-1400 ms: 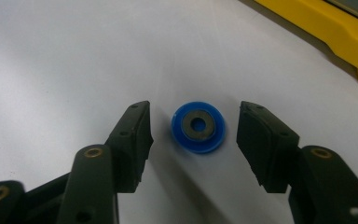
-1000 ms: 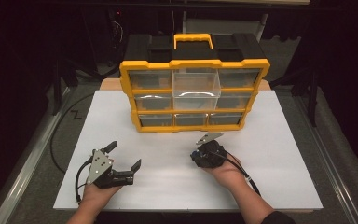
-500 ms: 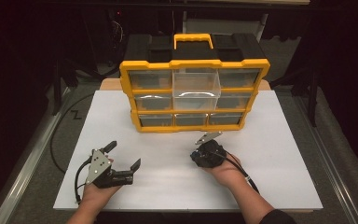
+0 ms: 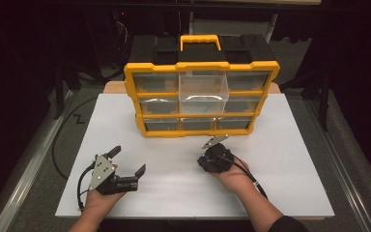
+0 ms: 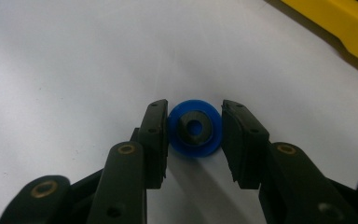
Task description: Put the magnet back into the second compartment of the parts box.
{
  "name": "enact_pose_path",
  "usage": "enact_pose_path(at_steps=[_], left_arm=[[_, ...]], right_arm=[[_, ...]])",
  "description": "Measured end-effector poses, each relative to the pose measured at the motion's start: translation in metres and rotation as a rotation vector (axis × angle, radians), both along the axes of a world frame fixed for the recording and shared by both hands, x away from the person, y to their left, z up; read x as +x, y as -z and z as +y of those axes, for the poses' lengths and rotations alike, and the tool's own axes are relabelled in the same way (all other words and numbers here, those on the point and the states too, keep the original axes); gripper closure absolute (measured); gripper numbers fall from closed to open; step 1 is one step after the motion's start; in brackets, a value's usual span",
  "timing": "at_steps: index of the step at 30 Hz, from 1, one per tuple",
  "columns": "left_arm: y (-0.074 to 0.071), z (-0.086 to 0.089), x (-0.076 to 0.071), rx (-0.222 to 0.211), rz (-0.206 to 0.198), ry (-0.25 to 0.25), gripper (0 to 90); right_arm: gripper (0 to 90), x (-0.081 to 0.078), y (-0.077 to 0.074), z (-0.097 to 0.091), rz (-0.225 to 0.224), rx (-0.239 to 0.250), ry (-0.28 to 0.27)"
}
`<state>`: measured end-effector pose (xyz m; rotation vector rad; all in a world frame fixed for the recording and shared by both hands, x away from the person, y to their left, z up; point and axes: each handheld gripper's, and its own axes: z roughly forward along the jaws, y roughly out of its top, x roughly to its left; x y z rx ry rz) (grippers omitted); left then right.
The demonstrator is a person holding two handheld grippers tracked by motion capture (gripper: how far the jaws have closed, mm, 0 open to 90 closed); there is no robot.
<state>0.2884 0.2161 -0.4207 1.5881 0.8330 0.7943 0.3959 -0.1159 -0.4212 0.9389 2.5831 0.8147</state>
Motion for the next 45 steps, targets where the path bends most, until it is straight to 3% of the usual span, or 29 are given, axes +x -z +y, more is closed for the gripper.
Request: enact_pose_path(at_steps=[14, 21, 27, 45], left_arm=[[0.0, 0.0, 0.0, -0.001, -0.001, -0.001, 0.3], [0.0, 0.0, 0.0, -0.002, -0.002, 0.0, 0.3], [0.0, 0.0, -0.001, -0.003, -0.004, 0.001, 0.3], [0.0, 0.0, -0.001, -0.002, -0.005, 0.005, 0.3]], right_arm=[[65.1, -0.007, -0.011, -0.008, 0.011, -0.015, -0.037], [65.1, -0.015, -0.02, -0.019, 0.02, -0.056, -0.065], [65.1, -0.021, -0.025, -0.028, 0.025, -0.093, -0.054], [65.1, -0.032, -0.023, -0.047, 0.086, -0.166, -0.066]])
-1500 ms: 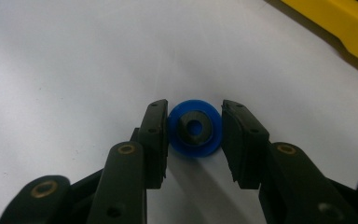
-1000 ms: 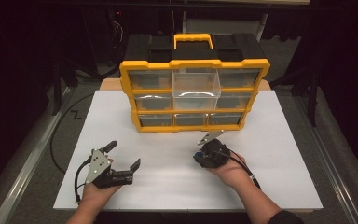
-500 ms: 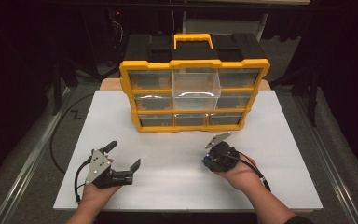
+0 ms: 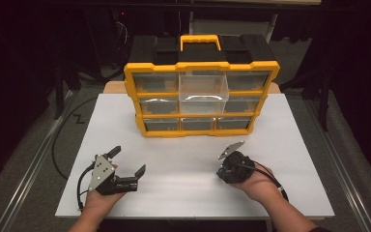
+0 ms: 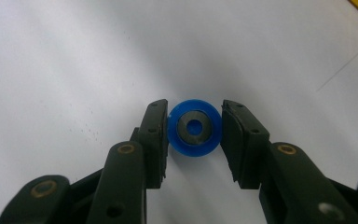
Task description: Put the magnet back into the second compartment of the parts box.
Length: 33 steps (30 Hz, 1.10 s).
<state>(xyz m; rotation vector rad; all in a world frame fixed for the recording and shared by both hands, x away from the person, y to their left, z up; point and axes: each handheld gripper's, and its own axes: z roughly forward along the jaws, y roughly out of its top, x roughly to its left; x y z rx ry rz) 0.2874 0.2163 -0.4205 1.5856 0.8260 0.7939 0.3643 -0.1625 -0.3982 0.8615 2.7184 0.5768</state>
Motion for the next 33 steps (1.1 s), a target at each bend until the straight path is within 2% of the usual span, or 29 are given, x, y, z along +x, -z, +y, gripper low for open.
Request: enact_pose_path(at_steps=[7, 16, 20, 33], left_arm=[[0.0, 0.0, 0.0, 0.0, 0.001, 0.003, 0.3], [0.0, -0.001, 0.0, 0.0, -0.001, 0.004, 0.3], [-0.001, 0.001, -0.001, -0.008, -0.005, -0.001, 0.3], [-0.001, 0.002, -0.001, -0.01, -0.01, -0.008, 0.3]], right_arm=[[65.1, -0.001, -0.002, -0.005, 0.02, -0.025, 0.013], [65.1, -0.001, -0.004, -0.006, 0.046, -0.076, -0.018], [65.1, 0.0, -0.005, -0.005, 0.057, -0.094, -0.012], [65.1, 0.005, -0.011, -0.002, 0.096, -0.14, -0.038]])
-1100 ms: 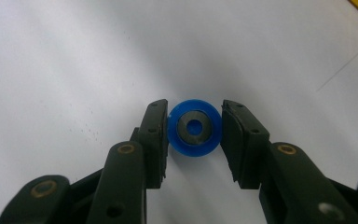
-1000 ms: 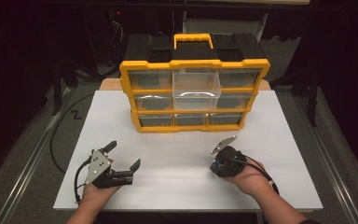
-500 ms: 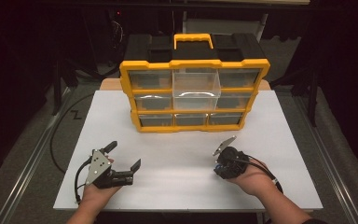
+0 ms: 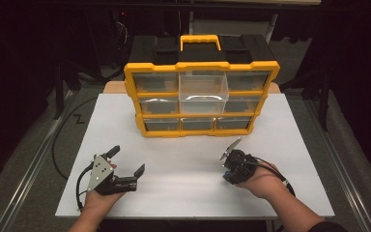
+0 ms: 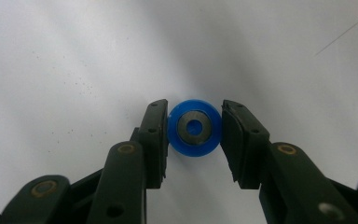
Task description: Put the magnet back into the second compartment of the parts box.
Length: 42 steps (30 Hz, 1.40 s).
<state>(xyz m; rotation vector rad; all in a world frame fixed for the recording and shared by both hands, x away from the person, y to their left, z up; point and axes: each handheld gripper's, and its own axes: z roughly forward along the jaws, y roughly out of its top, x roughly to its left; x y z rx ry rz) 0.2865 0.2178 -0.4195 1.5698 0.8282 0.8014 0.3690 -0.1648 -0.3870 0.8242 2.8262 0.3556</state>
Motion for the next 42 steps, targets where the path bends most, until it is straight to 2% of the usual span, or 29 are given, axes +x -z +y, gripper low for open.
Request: enact_pose_path(at_steps=[14, 25, 32, 40, 42], left_arm=[[0.0, 0.001, 0.0, -0.001, 0.0, -0.002, 0.3], [0.0, 0.001, 0.0, -0.001, 0.002, -0.003, 0.3], [0.0, 0.001, 0.0, -0.001, -0.001, -0.001, 0.3], [0.0, 0.001, 0.0, -0.002, -0.003, 0.0, 0.3], [0.0, 0.001, 0.0, -0.003, -0.006, 0.0, 0.3]], right_arm=[[65.1, 0.004, -0.009, 0.003, 0.021, -0.025, -0.011], [65.1, 0.009, -0.025, 0.004, 0.039, -0.051, -0.023], [65.1, 0.009, -0.032, 0.008, 0.049, -0.069, -0.053], [65.1, 0.009, -0.049, 0.01, 0.053, -0.081, -0.076], [65.1, 0.009, -0.056, 0.01, 0.066, -0.079, -0.077]])
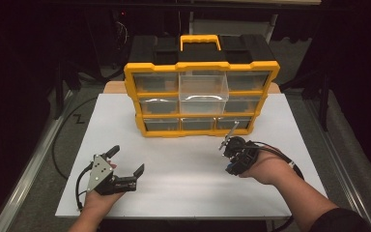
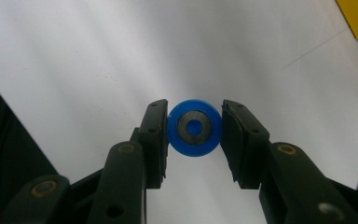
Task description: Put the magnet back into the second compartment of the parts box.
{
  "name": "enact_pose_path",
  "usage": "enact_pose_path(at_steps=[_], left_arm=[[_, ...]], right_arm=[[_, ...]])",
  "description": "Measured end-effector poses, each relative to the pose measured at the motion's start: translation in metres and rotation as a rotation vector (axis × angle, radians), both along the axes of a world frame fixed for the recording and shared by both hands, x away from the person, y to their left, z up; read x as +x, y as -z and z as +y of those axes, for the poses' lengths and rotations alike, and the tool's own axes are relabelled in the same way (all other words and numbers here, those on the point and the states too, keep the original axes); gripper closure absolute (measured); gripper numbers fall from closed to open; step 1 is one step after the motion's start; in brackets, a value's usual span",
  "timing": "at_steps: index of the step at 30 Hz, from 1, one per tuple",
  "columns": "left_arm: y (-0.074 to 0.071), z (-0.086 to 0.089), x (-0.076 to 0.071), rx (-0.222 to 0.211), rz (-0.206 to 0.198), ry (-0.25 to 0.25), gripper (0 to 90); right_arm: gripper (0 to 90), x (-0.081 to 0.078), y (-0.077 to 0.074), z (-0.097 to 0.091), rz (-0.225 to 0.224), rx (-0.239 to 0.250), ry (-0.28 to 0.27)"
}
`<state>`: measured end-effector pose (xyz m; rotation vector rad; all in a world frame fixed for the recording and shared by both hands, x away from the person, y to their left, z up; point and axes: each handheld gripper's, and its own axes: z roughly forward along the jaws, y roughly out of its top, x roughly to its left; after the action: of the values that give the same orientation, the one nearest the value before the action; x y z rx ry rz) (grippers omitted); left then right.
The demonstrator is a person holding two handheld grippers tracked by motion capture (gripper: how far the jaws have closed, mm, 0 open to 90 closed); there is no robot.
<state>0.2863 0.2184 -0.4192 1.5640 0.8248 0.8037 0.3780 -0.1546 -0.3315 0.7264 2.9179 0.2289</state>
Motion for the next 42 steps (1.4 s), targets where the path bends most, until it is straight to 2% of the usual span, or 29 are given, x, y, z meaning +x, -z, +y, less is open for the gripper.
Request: enact_pose_path(at_steps=[9, 26, 42], left_arm=[[0.0, 0.0, 0.0, -0.002, 0.0, 0.0, 0.3], [0.0, 0.0, -0.001, -0.001, -0.001, 0.001, 0.3], [-0.001, 0.0, -0.001, -0.006, -0.004, 0.002, 0.3]], right_arm=[[65.1, 0.0, -0.016, 0.001, 0.022, -0.021, -0.02], [65.2, 0.0, -0.042, 0.007, 0.008, -0.045, -0.035], [65.2, 0.001, -0.066, 0.008, 0.013, -0.062, -0.048]])
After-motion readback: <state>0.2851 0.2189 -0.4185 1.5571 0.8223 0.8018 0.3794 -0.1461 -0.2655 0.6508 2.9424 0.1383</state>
